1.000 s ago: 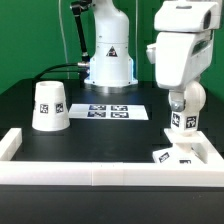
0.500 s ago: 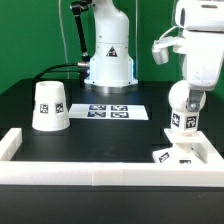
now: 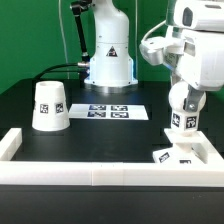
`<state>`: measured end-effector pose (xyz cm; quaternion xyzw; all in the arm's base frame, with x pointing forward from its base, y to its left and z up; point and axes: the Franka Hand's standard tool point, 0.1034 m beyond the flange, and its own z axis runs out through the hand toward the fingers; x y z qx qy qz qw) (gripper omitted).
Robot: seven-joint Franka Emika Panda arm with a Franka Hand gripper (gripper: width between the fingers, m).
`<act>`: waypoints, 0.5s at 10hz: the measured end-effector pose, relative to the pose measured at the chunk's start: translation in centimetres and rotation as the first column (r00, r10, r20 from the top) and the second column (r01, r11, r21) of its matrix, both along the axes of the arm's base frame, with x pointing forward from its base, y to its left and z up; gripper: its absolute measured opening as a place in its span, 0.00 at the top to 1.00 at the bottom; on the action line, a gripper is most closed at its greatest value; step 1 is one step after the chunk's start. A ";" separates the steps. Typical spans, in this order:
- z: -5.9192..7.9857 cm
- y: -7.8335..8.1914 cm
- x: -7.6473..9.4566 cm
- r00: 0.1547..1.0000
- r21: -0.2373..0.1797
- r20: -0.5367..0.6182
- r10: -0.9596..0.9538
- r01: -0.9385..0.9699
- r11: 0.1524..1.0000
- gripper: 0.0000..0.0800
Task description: Assemble lamp
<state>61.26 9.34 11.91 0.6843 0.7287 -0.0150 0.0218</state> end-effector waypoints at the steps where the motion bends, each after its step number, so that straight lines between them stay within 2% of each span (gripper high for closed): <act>1: 0.0 0.0 0.0 1.000 0.000 0.000 -0.001 0.001 1.000 0.28; 4: 0.0 -0.3 0.0 0.999 0.000 0.003 -0.051 0.051 0.999 0.28; 5: 0.0 -0.9 0.0 0.996 0.003 0.007 -0.084 0.084 0.996 0.28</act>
Offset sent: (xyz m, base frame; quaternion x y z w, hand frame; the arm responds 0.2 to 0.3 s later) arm 0.0000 0.0000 0.0000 0.0000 0.0000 0.0650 0.9979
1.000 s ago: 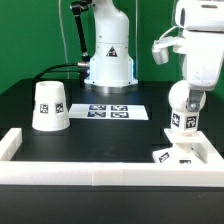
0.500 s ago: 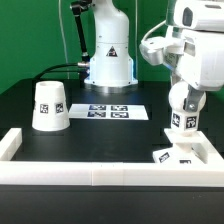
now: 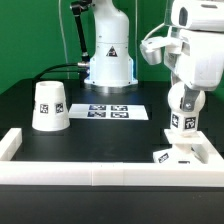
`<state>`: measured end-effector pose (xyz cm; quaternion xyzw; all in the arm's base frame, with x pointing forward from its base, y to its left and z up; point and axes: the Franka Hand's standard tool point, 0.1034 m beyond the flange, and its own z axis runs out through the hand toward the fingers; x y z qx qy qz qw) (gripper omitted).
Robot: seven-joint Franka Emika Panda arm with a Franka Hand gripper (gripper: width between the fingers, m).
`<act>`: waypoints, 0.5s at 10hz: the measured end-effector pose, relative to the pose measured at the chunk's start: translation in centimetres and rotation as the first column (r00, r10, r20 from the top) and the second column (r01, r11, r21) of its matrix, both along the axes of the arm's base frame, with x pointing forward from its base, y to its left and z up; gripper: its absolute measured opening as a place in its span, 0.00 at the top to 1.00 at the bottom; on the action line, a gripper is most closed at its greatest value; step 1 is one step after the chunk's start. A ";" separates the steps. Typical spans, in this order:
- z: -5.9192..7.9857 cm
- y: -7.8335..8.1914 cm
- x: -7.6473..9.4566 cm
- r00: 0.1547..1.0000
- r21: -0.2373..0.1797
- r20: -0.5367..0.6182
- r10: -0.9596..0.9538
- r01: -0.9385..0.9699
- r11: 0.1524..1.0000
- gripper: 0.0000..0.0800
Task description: Assemble lamp
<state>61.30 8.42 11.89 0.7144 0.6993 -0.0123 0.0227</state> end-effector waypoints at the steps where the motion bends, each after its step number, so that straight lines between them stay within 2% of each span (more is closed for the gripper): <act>1: 0.0 -0.4 -0.2 0.993 0.003 0.005 -0.120 0.120 0.993 0.28; 4: -0.1 -0.1 -0.5 0.884 0.013 0.017 -0.468 0.467 0.884 0.28; 5: -0.1 0.0 -0.6 0.810 0.010 0.015 -0.587 0.587 0.810 0.28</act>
Offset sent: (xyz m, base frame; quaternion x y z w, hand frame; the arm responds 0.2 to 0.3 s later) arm -0.0049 0.0022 -0.0008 -0.0149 -0.0002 0.2660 0.9639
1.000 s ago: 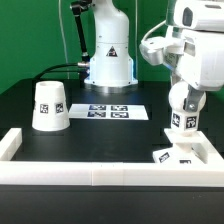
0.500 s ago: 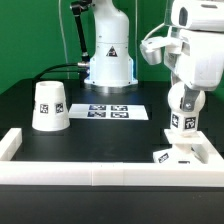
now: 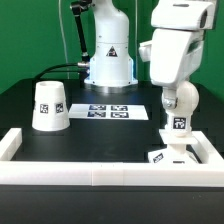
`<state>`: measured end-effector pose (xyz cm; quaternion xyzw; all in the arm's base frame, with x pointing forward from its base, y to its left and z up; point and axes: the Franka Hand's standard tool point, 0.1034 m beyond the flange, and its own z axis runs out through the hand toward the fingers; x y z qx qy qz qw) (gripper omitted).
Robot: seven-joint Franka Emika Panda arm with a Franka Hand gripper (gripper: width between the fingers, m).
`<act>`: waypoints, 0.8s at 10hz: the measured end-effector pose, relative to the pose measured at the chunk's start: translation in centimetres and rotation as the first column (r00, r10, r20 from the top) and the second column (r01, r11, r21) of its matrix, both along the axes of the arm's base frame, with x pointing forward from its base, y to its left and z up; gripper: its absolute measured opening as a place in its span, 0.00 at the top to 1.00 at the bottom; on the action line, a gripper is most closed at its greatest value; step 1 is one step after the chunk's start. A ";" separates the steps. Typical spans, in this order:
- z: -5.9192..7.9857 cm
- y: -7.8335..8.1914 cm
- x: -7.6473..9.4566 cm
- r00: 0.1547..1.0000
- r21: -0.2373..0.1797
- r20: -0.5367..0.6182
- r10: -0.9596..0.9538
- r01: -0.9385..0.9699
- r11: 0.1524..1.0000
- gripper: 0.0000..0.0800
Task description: Assemble lamp
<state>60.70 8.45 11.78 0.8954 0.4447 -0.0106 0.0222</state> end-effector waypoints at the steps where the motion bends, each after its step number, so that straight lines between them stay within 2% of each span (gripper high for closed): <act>1: 0.0 0.1 0.0 0.994 -0.004 -0.007 -0.109 0.109 0.994 0.28; 5: 0.0 0.3 0.1 0.921 -0.009 -0.003 -0.390 0.390 0.921 0.28; 8: 0.0 0.4 0.0 0.822 -0.008 0.009 -0.570 0.570 0.822 0.28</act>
Offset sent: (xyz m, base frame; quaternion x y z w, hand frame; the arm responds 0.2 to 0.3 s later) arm 0.0000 0.0000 0.0000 0.0000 0.0000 0.1938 0.9810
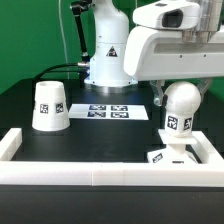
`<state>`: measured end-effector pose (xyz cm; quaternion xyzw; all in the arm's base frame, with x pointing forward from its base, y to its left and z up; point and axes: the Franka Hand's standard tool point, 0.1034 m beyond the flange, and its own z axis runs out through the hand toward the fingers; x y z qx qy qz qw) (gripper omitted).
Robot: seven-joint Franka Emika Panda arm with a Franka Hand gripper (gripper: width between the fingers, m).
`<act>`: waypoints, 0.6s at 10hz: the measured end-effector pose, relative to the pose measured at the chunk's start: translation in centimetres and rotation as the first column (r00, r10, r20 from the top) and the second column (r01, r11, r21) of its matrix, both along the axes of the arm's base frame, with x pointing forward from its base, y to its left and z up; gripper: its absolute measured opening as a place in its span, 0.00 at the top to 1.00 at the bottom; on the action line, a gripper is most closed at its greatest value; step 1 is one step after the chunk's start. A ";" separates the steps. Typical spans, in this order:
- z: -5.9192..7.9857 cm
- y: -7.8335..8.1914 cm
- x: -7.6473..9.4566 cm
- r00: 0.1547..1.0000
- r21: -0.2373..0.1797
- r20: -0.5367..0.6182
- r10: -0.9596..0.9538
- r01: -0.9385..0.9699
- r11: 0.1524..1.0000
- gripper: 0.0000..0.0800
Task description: Assemble lamp
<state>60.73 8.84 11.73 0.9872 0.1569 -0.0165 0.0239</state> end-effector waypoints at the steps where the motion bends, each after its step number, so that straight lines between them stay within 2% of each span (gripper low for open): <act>1: 0.0 0.0 0.0 0.997 0.002 0.005 -0.082 0.082 0.997 0.28; 4: -0.1 0.2 -0.1 0.924 0.013 0.022 -0.383 0.382 0.924 0.28; 6: -0.1 0.4 -0.1 0.869 0.022 0.027 -0.494 0.494 0.869 0.28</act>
Offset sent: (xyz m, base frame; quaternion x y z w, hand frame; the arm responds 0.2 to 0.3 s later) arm -0.0023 -0.0013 0.0005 0.0023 0.0081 0.2449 0.9695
